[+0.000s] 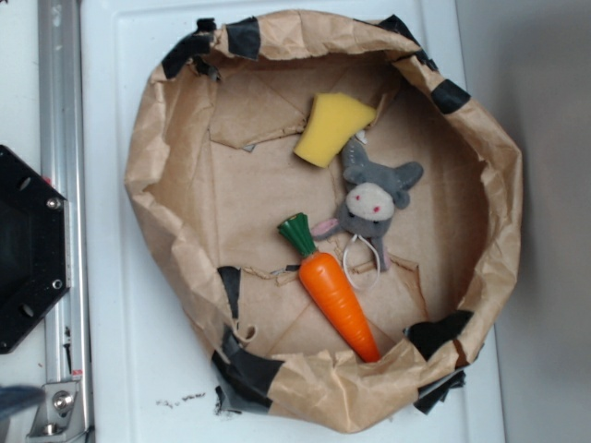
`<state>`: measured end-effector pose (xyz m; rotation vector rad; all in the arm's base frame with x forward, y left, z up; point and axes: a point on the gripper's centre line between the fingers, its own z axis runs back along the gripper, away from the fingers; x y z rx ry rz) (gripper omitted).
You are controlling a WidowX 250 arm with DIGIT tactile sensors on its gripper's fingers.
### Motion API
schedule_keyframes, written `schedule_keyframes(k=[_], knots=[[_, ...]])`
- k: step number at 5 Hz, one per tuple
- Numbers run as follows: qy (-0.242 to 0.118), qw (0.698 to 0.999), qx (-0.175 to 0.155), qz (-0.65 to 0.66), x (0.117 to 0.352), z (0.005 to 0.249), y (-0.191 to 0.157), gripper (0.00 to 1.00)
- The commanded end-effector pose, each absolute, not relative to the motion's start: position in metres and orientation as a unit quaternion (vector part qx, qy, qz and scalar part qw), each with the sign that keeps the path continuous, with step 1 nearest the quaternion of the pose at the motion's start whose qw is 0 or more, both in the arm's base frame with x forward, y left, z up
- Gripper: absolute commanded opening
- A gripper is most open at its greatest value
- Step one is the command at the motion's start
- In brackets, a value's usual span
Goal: Grab the carrot.
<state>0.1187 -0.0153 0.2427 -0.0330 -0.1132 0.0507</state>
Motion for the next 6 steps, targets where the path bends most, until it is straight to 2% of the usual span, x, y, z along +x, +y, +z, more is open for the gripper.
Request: schedule_keyframes(k=[1,3,4,5,6], knots=[[-0.057,0.998,-0.017,0.025,0.119,0.243,-0.015,1.0],[-0.117,0.983,0.024,-0.141,0.221,0.184,-0.019,1.0],[-0.122,0.972,-0.003,-0.2,0.26,0.156,-0.022,1.0],[-0.11,0.96,-0.027,-0.257,0.285,0.127,-0.037,1.0],[-0.098,0.947,-0.028,-0.303,0.289,0.103,-0.05,1.0]])
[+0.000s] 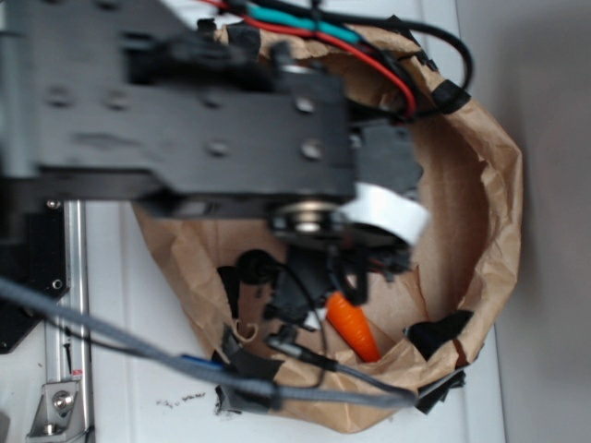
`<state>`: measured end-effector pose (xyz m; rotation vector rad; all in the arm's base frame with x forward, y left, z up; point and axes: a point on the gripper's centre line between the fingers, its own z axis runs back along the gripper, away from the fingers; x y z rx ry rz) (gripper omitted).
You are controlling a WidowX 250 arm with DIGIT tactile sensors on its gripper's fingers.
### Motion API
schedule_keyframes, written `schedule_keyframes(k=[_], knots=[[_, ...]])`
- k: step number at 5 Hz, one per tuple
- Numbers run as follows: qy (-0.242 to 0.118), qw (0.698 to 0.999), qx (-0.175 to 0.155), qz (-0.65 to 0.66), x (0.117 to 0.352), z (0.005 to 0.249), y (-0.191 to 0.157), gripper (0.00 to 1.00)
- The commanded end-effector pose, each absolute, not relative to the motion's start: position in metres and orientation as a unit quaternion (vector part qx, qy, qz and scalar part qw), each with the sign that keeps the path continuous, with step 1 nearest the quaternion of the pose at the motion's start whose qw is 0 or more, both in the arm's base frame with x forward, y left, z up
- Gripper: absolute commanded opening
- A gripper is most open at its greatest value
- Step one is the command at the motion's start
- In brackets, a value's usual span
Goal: Grab the carrot.
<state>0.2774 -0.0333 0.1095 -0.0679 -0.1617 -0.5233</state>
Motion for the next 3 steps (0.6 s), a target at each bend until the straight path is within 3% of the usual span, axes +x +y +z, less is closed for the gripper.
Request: schedule_keyframes(k=[1,2,3], knots=[[-0.07,0.933,-0.039,-0.35,0.283,0.065,-0.067,1.0],[-0.069,0.909,-0.06,-0.406,0.265,0.053,-0.09,1.0],[-0.058,0.899,-0.051,-0.432,0.254,0.037,-0.102,1.0]])
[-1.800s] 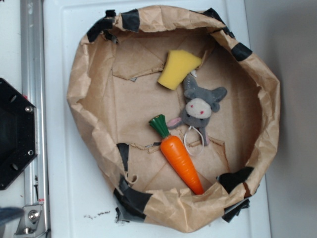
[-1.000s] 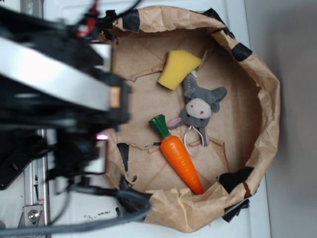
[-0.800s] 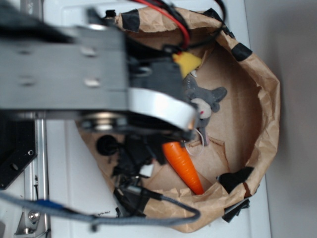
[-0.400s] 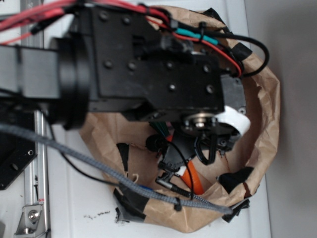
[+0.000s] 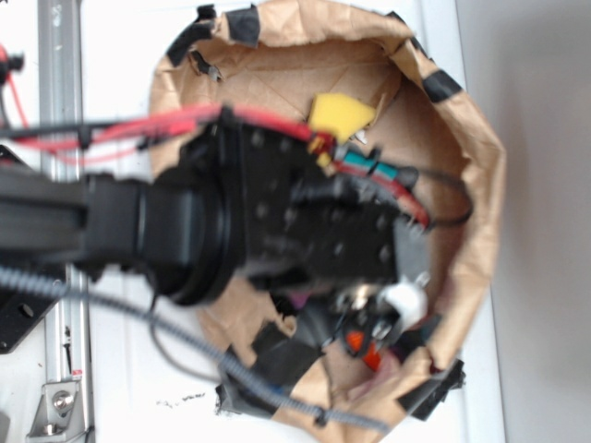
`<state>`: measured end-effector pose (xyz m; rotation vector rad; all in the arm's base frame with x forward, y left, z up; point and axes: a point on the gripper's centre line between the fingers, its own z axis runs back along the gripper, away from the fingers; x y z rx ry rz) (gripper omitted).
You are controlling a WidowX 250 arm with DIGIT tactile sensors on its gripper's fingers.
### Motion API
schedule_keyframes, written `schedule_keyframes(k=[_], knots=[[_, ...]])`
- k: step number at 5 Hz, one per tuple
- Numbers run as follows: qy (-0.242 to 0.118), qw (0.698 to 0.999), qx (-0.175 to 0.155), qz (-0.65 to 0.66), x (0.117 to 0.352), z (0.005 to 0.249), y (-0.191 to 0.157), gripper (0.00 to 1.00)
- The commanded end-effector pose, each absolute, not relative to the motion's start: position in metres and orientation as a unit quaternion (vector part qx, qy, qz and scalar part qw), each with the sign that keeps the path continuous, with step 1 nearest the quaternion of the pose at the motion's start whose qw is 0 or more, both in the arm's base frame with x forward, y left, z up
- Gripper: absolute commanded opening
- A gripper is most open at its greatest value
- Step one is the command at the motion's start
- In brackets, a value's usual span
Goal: Grab the carrot.
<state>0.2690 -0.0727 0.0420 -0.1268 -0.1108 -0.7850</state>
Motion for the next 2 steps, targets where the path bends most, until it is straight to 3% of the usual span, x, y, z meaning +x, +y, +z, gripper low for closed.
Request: schedule_keyframes(k=[1,2], knots=[[-0.045,0.902,-0.035,-0.429,0.2528,0.0276,-0.1042,1.0],[-0.038,0.926,-0.017,-0.374,0.2621,0.0289,-0.0997,0.0]])
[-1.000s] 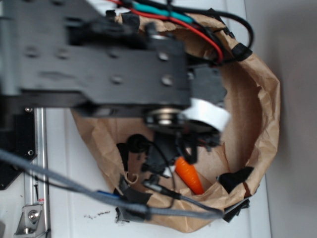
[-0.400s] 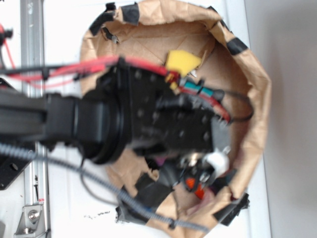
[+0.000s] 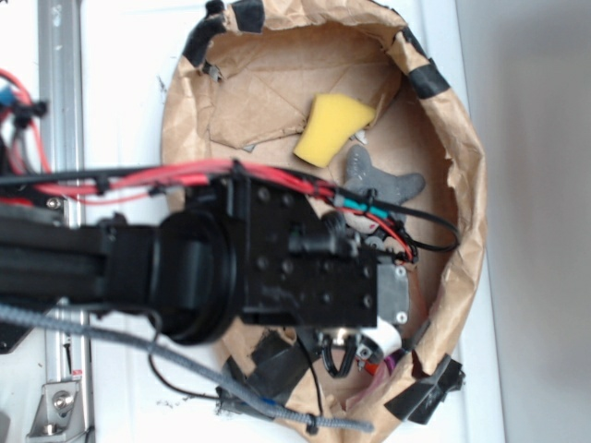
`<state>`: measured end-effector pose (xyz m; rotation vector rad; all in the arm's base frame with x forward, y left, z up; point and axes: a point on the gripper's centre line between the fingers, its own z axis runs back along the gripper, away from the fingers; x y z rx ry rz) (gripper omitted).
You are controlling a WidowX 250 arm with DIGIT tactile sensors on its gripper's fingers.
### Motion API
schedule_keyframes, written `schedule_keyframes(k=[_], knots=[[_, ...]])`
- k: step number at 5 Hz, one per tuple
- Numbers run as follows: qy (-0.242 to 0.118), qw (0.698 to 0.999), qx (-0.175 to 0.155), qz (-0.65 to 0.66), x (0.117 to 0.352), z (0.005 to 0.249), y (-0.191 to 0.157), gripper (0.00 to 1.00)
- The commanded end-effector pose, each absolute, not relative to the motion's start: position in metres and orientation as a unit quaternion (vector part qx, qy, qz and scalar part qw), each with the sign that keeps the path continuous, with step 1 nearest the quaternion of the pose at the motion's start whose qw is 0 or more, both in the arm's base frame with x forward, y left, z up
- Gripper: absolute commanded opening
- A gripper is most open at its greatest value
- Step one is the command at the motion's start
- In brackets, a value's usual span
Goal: Grab the carrot.
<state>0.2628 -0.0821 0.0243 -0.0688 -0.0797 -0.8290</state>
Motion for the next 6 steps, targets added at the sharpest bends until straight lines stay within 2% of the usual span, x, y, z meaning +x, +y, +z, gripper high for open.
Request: schedule_keyframes(k=[1,2,3,4,5,6], knots=[[-0.07,0.945,0.002,-0.319,0.275,0.058,-0.083,0.0],[-0.12,0.957,-0.013,-0.264,0.281,0.109,-0.06,0.0],[-0.153,0.964,-0.028,-0.215,0.271,0.159,-0.036,0.0],[-0.168,0.974,-0.021,-0.148,0.265,0.208,-0.029,0.0],[-0.139,0.985,-0.009,-0.098,0.262,0.217,-0.023,0.0],[-0.132,0.987,0.006,-0.089,0.258,0.211,-0.022,0.0]])
